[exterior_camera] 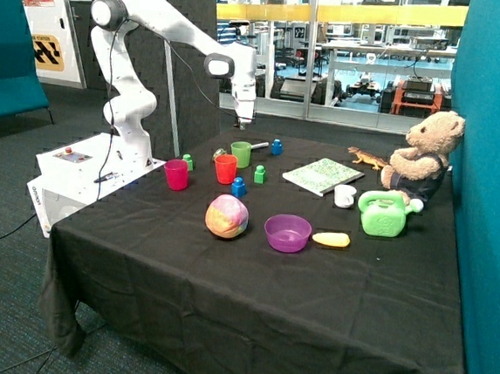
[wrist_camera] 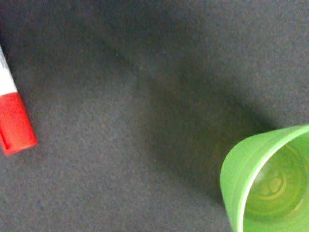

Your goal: Stack the cups

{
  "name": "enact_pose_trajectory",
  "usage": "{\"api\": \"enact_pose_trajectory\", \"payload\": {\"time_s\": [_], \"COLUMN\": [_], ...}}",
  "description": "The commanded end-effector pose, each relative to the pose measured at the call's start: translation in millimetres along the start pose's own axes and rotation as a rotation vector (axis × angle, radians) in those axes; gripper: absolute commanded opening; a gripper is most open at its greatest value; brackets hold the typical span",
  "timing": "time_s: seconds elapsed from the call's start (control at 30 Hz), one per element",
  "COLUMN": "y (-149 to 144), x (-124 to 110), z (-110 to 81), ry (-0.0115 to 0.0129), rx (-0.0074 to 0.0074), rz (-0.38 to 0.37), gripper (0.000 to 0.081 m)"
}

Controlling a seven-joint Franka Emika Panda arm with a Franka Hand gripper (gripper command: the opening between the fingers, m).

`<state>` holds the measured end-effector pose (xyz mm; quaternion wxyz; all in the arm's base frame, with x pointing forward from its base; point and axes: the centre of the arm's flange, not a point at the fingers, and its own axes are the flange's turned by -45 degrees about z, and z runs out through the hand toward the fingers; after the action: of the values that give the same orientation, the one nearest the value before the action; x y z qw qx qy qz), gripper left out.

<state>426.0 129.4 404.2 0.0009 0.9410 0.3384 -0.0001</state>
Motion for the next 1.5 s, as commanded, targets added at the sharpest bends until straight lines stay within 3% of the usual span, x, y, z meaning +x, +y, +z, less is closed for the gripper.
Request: {"api": "enact_pose_trajectory", "payload": {"time_s": [0.0,0.07,0.2,0.7,0.8,1.47], "y": [-4.0,-5.9,-9.4,-2.9,-1.6,0.7], "x": [-7.1,-8.6,-13.2,-20.8,-19.9,4.7], "z": [10.3,12.1,21.0,42.9,45.4,50.0], "ry": [0.0009,0.0009,0.0009,0.0009,0.0009,0.0009], "rx": [0.0015,0.0015,0.0015,0.0015,0.0015,0.0015], "rz": [-0.014,-0.019,-0.024,-0.019,-0.023,-0.044], "gripper": [0.0186,0.0188,0.0117,0.0119,0.0173,0.0324]}}
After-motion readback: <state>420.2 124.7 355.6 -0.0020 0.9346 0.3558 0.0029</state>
